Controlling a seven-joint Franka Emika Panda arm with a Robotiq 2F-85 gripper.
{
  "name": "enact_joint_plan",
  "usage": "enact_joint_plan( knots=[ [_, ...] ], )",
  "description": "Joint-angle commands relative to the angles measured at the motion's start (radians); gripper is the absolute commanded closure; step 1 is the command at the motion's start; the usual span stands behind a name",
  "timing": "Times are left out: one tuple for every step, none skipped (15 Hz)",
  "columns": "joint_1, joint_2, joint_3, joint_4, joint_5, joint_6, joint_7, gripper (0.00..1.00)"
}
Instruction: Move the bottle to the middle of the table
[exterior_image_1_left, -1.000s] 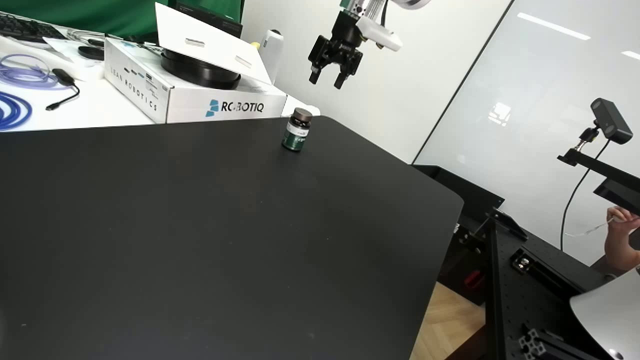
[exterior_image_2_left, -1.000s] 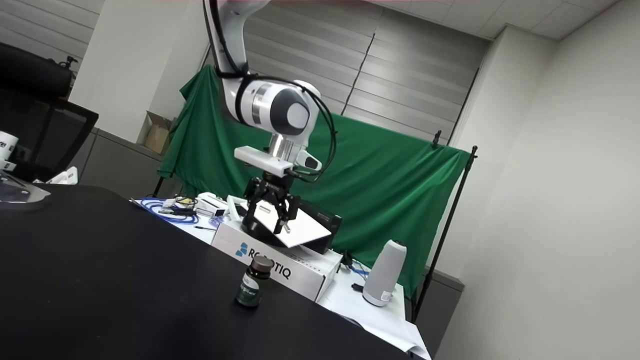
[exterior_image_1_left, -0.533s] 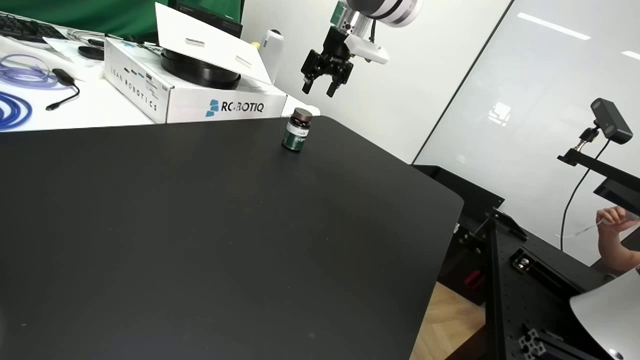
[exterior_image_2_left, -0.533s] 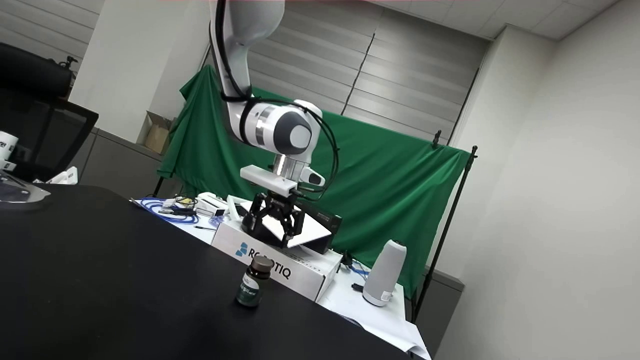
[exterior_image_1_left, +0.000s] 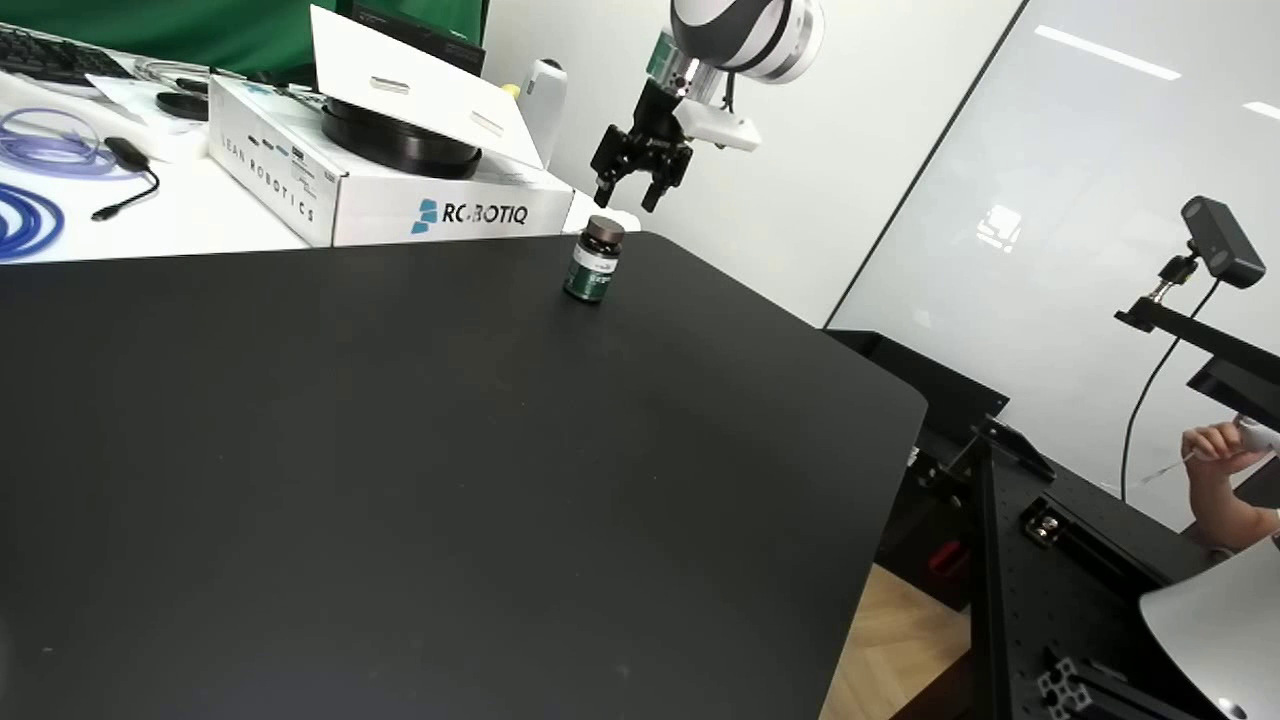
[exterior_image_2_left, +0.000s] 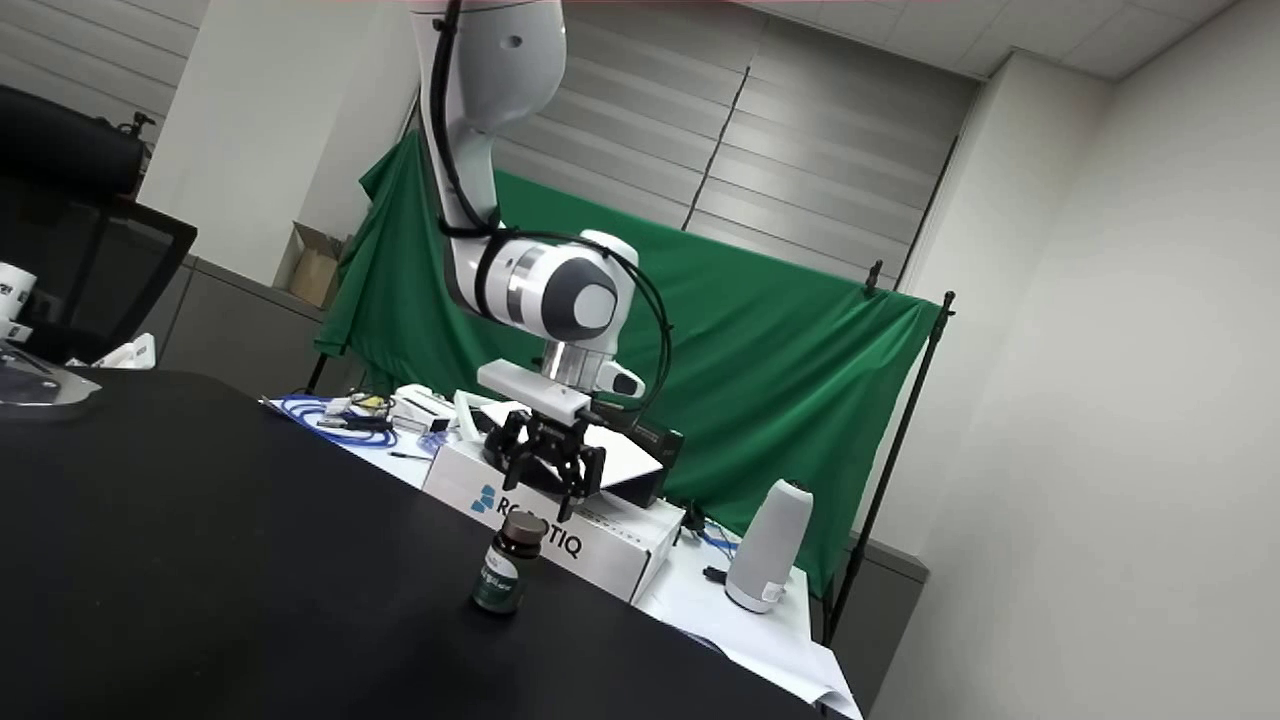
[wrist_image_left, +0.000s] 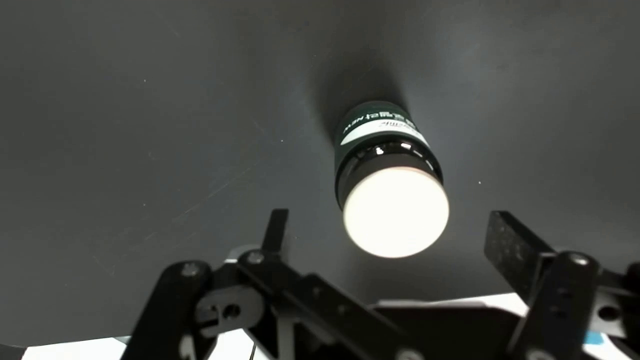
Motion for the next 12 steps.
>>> enact_joint_plan(
  knots=[
    [-0.002, 0.043, 0.002, 0.053, -0.014, -0.006, 0.007, 0.00],
    [-0.002, 0.049, 0.002, 0.055, -0.014, -0.008, 0.008, 0.00],
    [-0.001, 0.053, 0.001, 0.056, -0.015, -0.009, 0.009, 0.00],
    [0.000, 0.058, 0.002, 0.058, -0.015, -0.010, 0.010, 0.00],
    [0.001, 0.062, 0.001, 0.058, -0.015, -0.012, 0.011, 0.00],
    [0.002, 0.065, 0.000, 0.058, -0.016, -0.010, 0.012, 0.00],
    [0.003, 0.068, 0.001, 0.058, -0.016, -0.008, 0.011, 0.00],
    [0.003, 0.071, 0.001, 0.058, -0.016, -0.004, 0.010, 0.00],
    [0.002, 0.073, 0.002, 0.055, -0.011, 0.008, 0.015, 0.25],
    [0.001, 0.076, 0.003, 0.054, -0.010, 0.016, 0.013, 0.25],
    [0.000, 0.079, 0.005, 0.052, -0.008, 0.030, 0.012, 0.33],
    [0.000, 0.081, 0.006, 0.049, -0.007, 0.045, 0.012, 0.40]
  ],
)
